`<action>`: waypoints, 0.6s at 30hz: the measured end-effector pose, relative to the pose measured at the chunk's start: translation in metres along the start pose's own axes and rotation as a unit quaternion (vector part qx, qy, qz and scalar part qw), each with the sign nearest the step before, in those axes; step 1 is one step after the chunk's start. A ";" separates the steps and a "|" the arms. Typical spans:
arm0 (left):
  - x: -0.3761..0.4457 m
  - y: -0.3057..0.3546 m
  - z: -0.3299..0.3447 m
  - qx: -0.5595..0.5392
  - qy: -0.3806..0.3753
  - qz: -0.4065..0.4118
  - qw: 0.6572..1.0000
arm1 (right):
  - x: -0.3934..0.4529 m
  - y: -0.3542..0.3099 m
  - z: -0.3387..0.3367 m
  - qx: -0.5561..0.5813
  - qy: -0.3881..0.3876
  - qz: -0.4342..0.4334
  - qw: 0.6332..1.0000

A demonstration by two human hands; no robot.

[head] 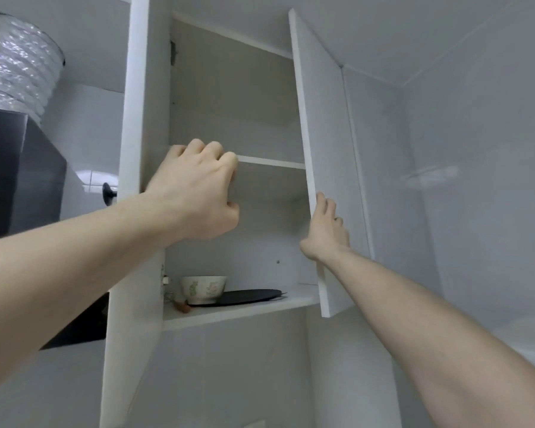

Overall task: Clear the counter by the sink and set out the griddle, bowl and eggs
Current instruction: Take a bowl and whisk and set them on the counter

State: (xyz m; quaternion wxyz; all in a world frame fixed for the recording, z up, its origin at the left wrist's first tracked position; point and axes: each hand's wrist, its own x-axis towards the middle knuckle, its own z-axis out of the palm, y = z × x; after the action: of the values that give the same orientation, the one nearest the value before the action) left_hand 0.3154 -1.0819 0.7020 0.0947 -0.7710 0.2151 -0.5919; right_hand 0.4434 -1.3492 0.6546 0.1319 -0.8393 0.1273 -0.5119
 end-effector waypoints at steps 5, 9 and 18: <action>0.001 -0.001 0.000 -0.013 0.001 -0.001 1.000 | -0.005 0.027 -0.052 -0.034 -0.015 0.076 0.996; 0.001 -0.001 -0.001 -0.012 -0.002 -0.005 1.000 | -0.009 0.059 -0.092 -0.063 -0.020 0.133 0.989; -0.002 0.016 0.002 0.000 -0.021 0.011 1.000 | -0.008 0.141 -0.125 -0.139 -0.065 0.273 0.950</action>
State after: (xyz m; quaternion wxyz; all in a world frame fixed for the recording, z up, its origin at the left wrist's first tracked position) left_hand 0.3133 -1.0958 0.6936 0.1057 -0.7810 0.2210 -0.5744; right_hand 0.3172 -1.4889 0.6540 0.1563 -0.8138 0.4130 -0.3779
